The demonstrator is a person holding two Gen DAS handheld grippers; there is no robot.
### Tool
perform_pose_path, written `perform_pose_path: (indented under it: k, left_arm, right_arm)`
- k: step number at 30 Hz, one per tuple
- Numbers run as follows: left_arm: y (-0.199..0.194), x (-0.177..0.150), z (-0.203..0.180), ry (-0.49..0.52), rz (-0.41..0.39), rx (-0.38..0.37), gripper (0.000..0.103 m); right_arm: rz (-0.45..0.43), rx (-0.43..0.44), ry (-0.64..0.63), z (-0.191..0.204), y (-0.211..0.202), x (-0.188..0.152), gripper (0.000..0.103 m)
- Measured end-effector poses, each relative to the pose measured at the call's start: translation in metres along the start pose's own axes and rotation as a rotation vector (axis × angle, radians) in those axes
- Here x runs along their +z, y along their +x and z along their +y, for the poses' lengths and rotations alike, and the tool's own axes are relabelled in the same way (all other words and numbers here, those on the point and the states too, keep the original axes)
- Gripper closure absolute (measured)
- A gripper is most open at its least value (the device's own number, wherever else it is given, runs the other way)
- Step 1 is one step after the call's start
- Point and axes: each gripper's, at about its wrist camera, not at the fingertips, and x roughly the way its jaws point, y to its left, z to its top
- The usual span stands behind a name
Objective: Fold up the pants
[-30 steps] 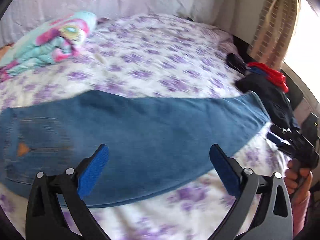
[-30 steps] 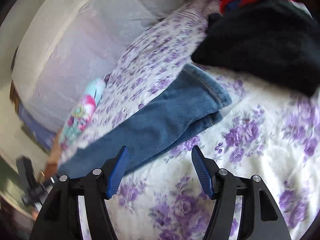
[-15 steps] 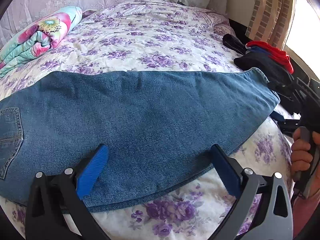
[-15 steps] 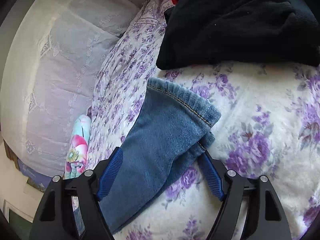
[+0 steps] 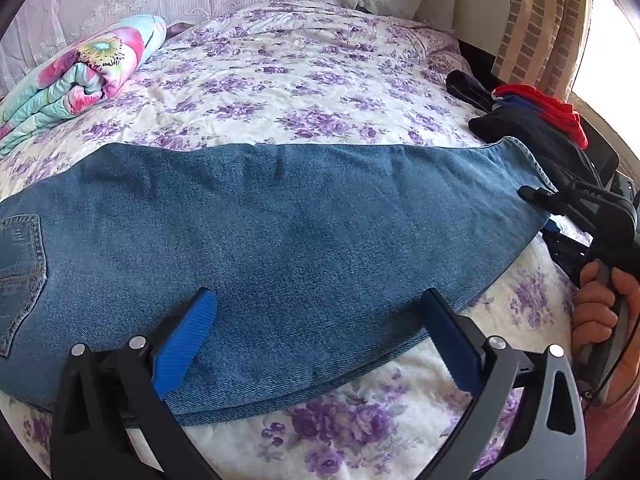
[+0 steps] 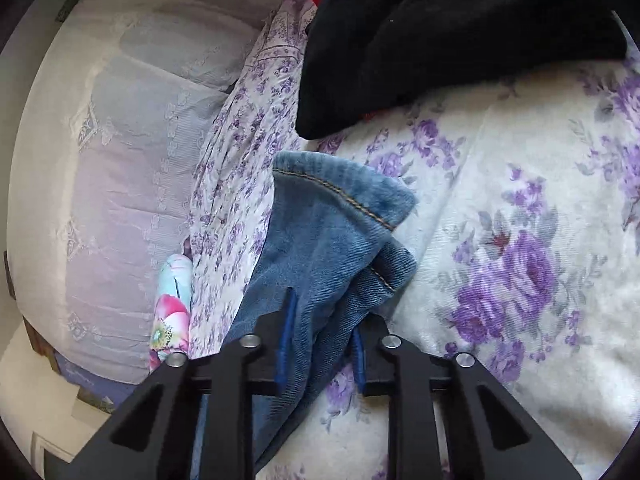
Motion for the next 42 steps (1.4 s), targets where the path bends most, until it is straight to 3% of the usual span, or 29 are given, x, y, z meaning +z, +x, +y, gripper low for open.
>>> perform_pose_path:
  k: [2,5,10,16,20,22,24,25,27,32,37,38,40,42]
  left_arm:
    - [-0.001,0.000,0.000,-0.004,0.004,-0.005,0.004]
    - [-0.007,0.003,0.012,-0.064,0.026,-0.042,0.004]
    - [-0.030,0.005,0.049,-0.179,0.020,-0.085,0.004]
    - [-0.078,-0.003,0.108,-0.268,-0.118,0.058,0.004]
    - [-0.089,-0.016,0.155,-0.382,-0.152,0.097,0.004]
    - [-0.093,-0.022,0.166,-0.404,-0.180,0.059,0.004]
    - [-0.095,-0.025,0.162,-0.382,-0.198,0.075,0.004]
    - [-0.094,-0.025,0.157,-0.356,-0.200,0.105,0.004]
    - [-0.092,-0.024,0.153,-0.328,-0.192,0.136,0.004]
    - [-0.093,-0.027,0.163,-0.368,-0.207,0.072,0.004]
    - [-0.091,-0.026,0.157,-0.349,-0.203,0.098,0.004]
    - [-0.091,-0.026,0.157,-0.347,-0.202,0.101,0.004]
    - [-0.091,-0.025,0.157,-0.351,-0.202,0.096,0.004]
    - [-0.091,-0.025,0.157,-0.352,-0.203,0.096,0.004]
  right_arm:
    - [-0.013,-0.028,-0.055,0.010,-0.002,0.000,0.087]
    - [-0.069,-0.093,-0.241,0.045,-0.011,-0.004,0.088]
    - [-0.183,-0.233,-0.750,0.138,-0.022,-0.048,0.088]
    - [-0.245,-0.309,-1.311,0.211,-0.006,-0.137,0.088]
    - [-0.207,-0.363,-1.689,0.220,0.023,-0.208,0.089]
    - [-0.144,-0.384,-1.866,0.212,0.039,-0.241,0.089]
    - [-0.042,-0.394,-2.016,0.198,0.055,-0.270,0.088]
    - [-0.002,-0.401,-2.059,0.193,0.061,-0.280,0.088]
    - [-0.020,-0.430,-2.132,0.183,0.068,-0.292,0.088]
    - [0.000,-0.402,-2.120,0.191,0.058,-0.284,0.088]
    - [-0.005,-0.410,-2.164,0.180,0.060,-0.292,0.084]
    - [-0.034,-0.421,-2.191,0.179,0.059,-0.296,0.080]
    - [-0.004,-0.382,-2.186,0.185,0.047,-0.294,0.066]
    - [0.085,-0.235,-2.091,0.201,0.021,-0.278,0.030]
